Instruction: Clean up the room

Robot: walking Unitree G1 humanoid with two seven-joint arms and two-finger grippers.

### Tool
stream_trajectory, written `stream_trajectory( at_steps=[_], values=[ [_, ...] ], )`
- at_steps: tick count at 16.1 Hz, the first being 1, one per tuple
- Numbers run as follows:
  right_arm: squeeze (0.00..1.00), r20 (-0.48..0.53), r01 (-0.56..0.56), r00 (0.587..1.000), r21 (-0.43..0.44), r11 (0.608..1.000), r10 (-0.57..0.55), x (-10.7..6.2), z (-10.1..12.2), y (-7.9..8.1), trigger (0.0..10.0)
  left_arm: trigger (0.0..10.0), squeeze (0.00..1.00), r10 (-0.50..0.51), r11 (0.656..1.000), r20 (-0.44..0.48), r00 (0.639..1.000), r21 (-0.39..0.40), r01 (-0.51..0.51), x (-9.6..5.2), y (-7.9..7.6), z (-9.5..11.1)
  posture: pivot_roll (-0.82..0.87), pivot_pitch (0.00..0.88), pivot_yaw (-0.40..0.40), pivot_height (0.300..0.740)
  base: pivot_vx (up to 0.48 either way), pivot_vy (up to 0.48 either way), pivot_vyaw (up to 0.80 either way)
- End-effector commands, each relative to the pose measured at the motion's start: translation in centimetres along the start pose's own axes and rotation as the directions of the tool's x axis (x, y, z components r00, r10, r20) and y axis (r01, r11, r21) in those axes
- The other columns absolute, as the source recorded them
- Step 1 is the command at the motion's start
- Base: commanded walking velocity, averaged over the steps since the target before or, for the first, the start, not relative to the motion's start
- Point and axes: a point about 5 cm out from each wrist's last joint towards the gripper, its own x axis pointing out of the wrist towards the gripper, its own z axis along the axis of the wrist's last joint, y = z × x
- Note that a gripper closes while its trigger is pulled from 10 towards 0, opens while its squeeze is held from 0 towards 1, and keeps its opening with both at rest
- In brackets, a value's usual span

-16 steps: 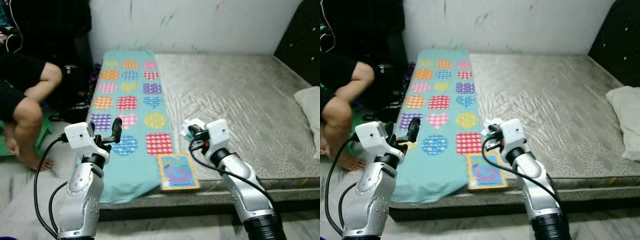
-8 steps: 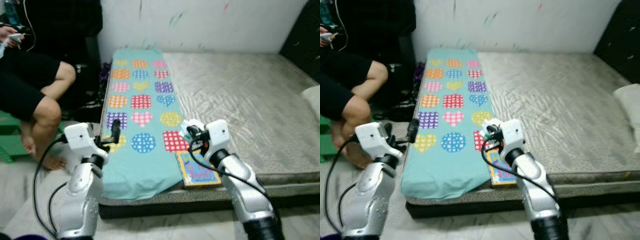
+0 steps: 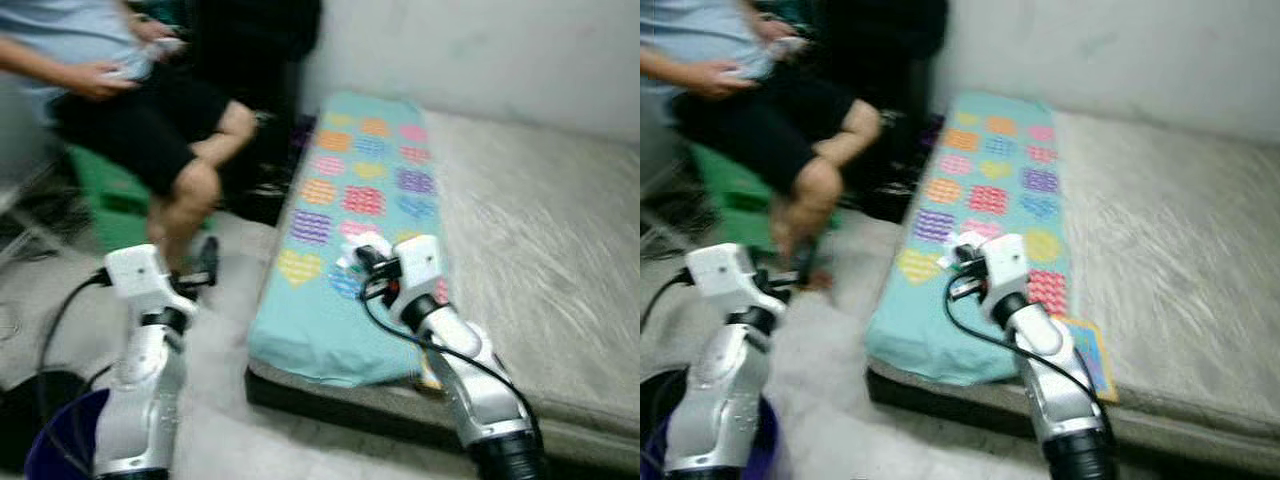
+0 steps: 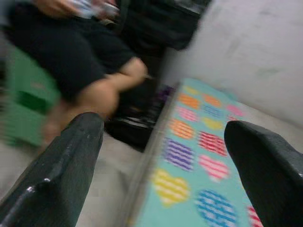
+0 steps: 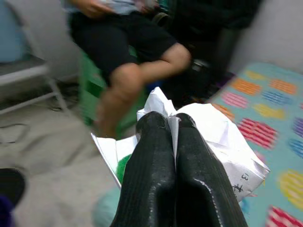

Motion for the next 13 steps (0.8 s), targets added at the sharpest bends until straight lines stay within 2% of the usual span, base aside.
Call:
stream_trajectory(
  at_steps=[1,5,10,13],
  values=[
    [0.00,0.007,0.017,1.000,-0.009,1.000,-0.017,-0.14,0.29,-0.64,10.0,10.0,0.00,-0.008,1.000,-0.005,1.000,-0.003,0.008,0.06,-0.58,-0.15,-0.08,0.000,-0.030,0.740,0.000,0.000,0.80],
    [0.00,0.008,0.019,1.000,-0.010,1.000,-0.018,-0.10,0.35,-0.66,10.0,10.0,0.00,-0.019,1.000,-0.004,1.000,-0.012,0.019,0.27,-0.81,-0.13,-0.08,0.000,-0.029,0.740,0.000,0.000,0.80],
    [0.00,0.007,0.036,0.999,0.000,0.999,-0.036,-0.14,0.38,-0.92,10.0,10.0,0.00,-0.020,1.000,-0.010,1.000,-0.024,0.019,0.26,-0.85,-0.25,-0.09,0.000,-0.031,0.740,0.000,0.000,0.00],
    [0.00,0.002,0.025,1.000,-0.006,1.000,-0.025,-0.05,0.33,-0.70,10.0,10.0,0.00,-0.025,0.999,-0.014,1.000,-0.025,0.025,0.27,-0.88,-0.30,-0.08,0.000,-0.032,0.740,0.000,0.437,0.00]
  ],
)
